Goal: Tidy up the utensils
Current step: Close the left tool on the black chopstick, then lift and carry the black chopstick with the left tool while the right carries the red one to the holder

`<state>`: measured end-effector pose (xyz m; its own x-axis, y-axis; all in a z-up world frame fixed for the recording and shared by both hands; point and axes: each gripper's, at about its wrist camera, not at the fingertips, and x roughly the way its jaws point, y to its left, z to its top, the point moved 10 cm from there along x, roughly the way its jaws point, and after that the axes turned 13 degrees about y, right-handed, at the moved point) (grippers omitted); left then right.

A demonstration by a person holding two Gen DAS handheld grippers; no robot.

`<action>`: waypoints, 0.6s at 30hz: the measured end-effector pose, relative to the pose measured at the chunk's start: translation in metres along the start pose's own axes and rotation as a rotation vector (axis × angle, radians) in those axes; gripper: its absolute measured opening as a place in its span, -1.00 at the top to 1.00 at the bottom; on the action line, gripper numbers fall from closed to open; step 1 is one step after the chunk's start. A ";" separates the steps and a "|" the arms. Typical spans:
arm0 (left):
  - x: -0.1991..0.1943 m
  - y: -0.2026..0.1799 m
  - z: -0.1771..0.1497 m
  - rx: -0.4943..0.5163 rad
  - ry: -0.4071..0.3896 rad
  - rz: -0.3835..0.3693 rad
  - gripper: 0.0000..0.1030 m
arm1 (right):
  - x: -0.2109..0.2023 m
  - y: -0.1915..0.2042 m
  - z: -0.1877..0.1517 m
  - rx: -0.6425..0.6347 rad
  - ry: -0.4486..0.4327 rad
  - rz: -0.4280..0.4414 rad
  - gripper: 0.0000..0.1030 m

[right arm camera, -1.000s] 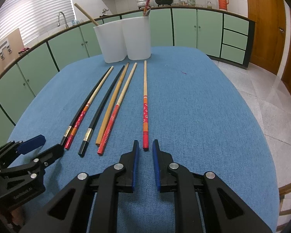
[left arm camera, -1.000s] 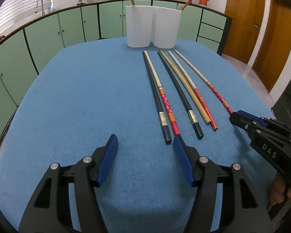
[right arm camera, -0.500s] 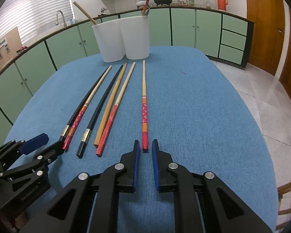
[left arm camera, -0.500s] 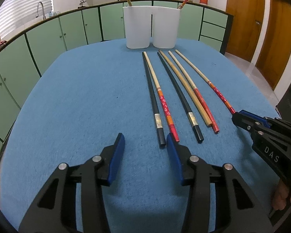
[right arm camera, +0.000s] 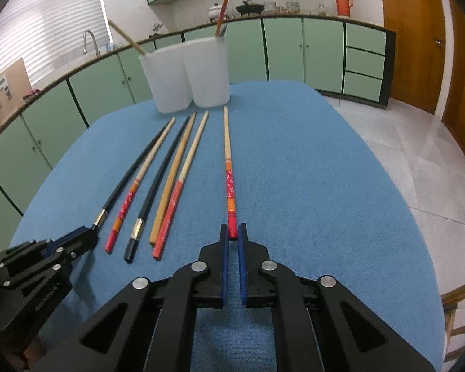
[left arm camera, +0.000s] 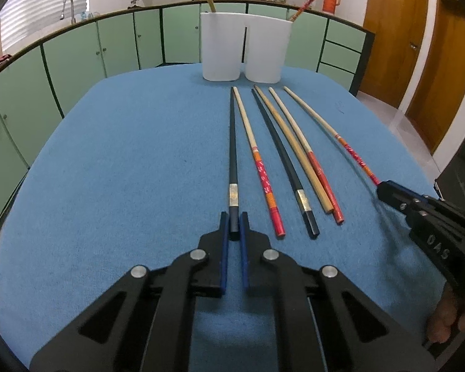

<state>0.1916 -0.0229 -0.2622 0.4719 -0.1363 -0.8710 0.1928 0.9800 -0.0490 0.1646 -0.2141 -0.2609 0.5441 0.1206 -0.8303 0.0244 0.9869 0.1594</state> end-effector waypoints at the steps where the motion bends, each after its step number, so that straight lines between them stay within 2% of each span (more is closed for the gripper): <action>1: -0.002 0.001 0.001 -0.003 -0.005 0.001 0.89 | -0.004 0.001 0.002 -0.005 -0.013 -0.004 0.89; 10: -0.040 0.008 0.020 -0.002 -0.103 0.037 0.89 | -0.039 0.003 0.024 -0.030 -0.089 0.006 0.89; 18: -0.098 0.014 0.056 0.002 -0.230 0.062 0.89 | -0.084 0.003 0.060 -0.052 -0.187 0.010 0.89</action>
<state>0.1965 -0.0037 -0.1498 0.6662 -0.1052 -0.7383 0.1589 0.9873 0.0027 0.1694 -0.2279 -0.1590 0.6904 0.1130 -0.7145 -0.0225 0.9906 0.1349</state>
